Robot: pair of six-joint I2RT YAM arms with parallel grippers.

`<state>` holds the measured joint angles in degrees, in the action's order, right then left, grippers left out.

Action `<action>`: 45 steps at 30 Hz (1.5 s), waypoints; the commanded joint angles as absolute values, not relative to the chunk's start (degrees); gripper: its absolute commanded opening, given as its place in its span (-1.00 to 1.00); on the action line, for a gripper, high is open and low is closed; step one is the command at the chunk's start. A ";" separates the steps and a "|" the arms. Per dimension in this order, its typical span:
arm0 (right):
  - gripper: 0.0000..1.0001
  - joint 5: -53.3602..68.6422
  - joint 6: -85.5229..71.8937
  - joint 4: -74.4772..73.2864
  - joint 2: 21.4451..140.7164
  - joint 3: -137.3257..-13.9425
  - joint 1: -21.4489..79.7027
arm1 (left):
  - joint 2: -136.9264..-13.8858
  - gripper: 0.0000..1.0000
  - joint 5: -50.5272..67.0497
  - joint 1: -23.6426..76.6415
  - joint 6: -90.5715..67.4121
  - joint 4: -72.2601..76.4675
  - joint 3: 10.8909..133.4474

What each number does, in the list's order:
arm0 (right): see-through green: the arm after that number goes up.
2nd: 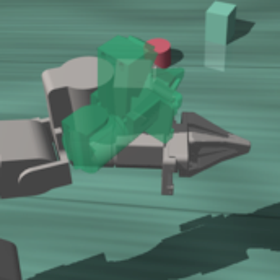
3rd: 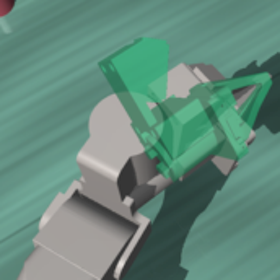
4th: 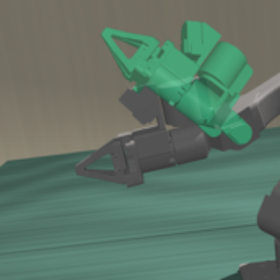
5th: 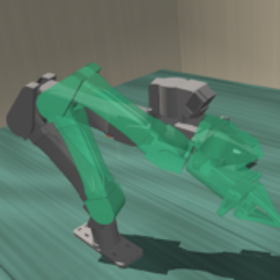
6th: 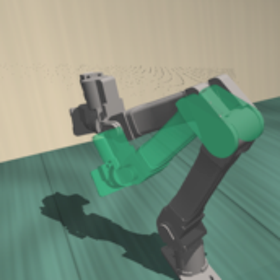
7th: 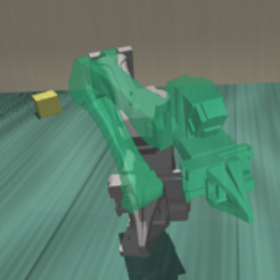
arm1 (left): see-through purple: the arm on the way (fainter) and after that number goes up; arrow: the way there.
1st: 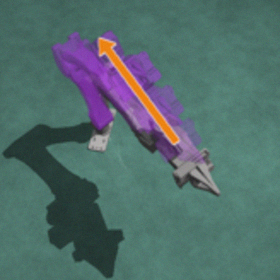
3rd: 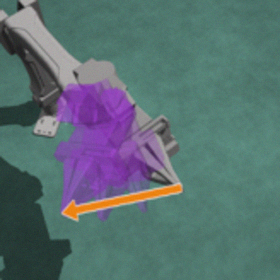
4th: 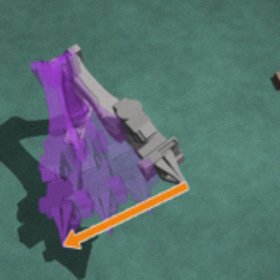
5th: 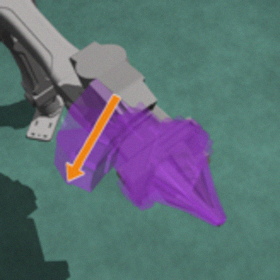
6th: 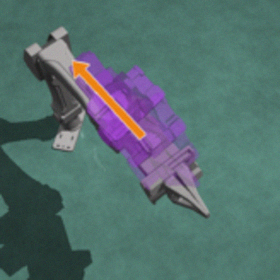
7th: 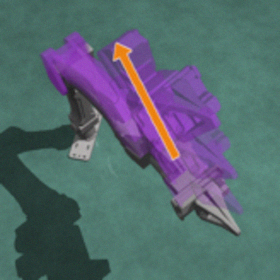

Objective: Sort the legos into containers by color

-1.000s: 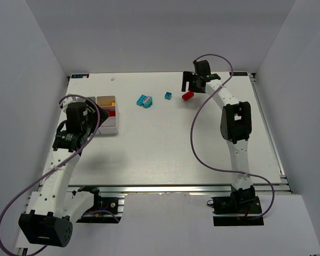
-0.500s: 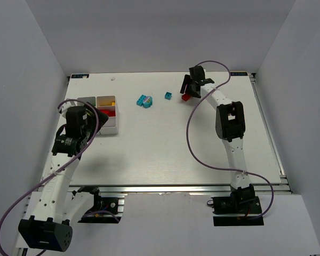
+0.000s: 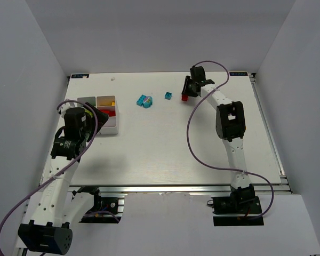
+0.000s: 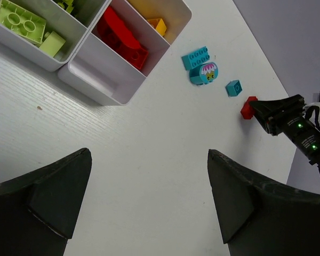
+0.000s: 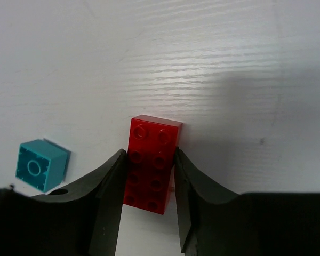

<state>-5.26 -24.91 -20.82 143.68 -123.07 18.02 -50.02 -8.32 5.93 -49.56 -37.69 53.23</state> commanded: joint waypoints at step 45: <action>-1.00 21.80 17.40 27.77 144.41 -125.52 49.92 | -29.44 0.96 -8.44 5.62 -48.25 -48.43 55.72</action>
